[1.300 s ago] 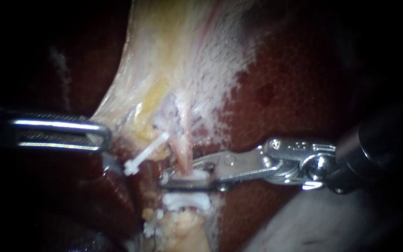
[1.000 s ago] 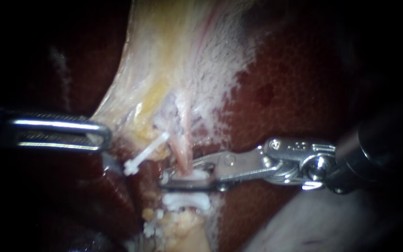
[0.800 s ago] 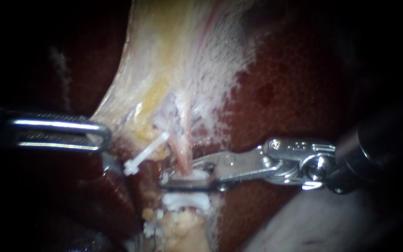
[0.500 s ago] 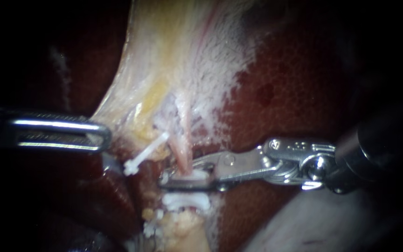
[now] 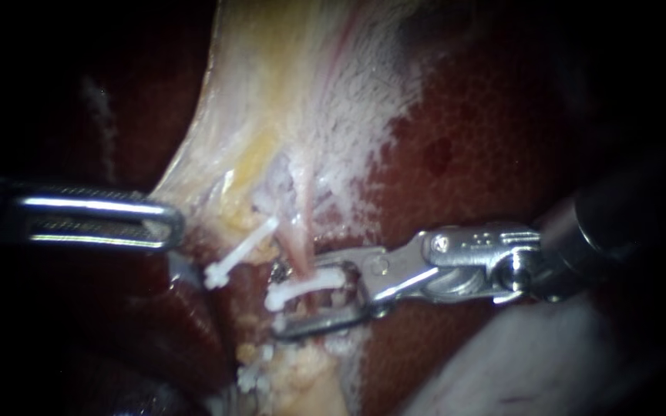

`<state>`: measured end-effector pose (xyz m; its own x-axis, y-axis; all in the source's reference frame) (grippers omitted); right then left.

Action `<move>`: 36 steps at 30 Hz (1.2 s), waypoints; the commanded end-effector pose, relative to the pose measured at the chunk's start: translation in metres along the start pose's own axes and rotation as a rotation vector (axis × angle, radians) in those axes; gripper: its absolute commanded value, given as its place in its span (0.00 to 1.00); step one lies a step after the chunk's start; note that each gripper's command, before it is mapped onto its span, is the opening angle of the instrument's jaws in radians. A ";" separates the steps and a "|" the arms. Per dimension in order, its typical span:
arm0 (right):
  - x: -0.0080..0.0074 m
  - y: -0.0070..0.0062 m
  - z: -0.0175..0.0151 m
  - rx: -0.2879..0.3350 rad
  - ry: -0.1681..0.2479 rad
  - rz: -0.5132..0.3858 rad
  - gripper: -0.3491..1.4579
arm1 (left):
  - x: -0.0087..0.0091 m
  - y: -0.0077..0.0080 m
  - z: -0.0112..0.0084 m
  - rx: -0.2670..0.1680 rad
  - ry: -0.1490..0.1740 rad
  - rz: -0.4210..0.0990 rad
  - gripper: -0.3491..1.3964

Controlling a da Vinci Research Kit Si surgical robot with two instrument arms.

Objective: Going back third clip right tube

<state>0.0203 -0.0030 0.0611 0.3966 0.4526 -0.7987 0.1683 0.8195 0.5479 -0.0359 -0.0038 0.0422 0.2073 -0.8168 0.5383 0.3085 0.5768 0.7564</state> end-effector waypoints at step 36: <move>0.0002 -0.0008 -0.0148 -0.118 0.006 -0.218 0.52 | 0.0001 0.0007 -0.0001 -0.004 -0.001 0.000 0.00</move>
<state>0.0068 0.0016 0.0567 0.3560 0.2591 -0.8978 0.1443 0.9340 0.3268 -0.0356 -0.0034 0.0427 0.2061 -0.8167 0.5391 0.3125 0.5770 0.7546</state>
